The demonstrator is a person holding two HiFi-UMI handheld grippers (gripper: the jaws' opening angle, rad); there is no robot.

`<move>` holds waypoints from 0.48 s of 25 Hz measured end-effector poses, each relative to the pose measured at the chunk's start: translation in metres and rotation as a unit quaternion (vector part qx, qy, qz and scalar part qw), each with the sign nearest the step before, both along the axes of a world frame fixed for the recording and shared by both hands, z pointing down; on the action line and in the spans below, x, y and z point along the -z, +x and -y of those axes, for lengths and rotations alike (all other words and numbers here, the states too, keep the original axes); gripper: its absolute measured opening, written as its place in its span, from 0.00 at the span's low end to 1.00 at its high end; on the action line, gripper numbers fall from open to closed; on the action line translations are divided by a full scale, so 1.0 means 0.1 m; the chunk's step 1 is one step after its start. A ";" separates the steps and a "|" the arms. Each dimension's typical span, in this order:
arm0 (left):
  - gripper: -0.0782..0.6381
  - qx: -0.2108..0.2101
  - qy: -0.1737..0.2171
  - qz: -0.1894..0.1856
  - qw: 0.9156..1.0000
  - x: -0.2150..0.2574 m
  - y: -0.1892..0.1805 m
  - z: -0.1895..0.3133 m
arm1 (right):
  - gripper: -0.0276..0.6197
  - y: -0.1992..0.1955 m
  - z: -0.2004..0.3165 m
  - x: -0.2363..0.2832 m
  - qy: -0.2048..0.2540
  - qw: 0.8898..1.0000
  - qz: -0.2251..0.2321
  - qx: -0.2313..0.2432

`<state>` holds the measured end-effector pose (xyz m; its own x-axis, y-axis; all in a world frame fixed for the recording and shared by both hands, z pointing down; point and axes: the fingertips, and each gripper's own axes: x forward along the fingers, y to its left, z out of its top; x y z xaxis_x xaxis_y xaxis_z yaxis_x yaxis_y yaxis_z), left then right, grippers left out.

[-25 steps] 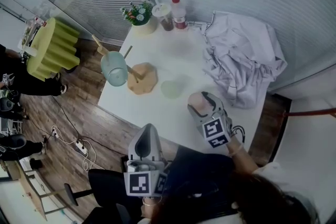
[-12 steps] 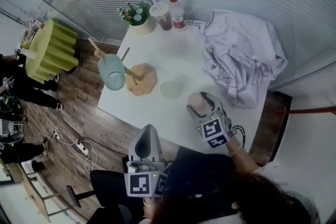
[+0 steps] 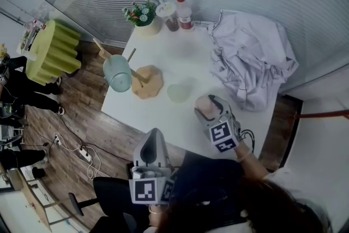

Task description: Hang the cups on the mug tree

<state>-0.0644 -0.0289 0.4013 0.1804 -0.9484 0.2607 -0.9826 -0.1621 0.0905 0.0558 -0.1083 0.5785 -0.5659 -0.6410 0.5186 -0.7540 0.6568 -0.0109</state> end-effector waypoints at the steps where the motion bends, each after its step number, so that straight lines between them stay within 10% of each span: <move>1: 0.11 0.000 0.000 0.000 1.000 0.00 -0.01 -0.01 | 0.47 0.00 0.00 0.00 0.000 1.000 0.000 0.000; 12: 0.11 0.007 0.023 -0.003 1.000 0.09 -0.10 -0.11 | 0.47 -0.03 -0.04 0.06 0.005 1.000 0.006 -0.010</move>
<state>-0.0747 -0.0178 0.3920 0.1677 -0.9619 0.2161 -0.9845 -0.1518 0.0885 0.0529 -0.1038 0.5721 -0.5592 -0.6574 0.5051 -0.7669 0.6416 -0.0140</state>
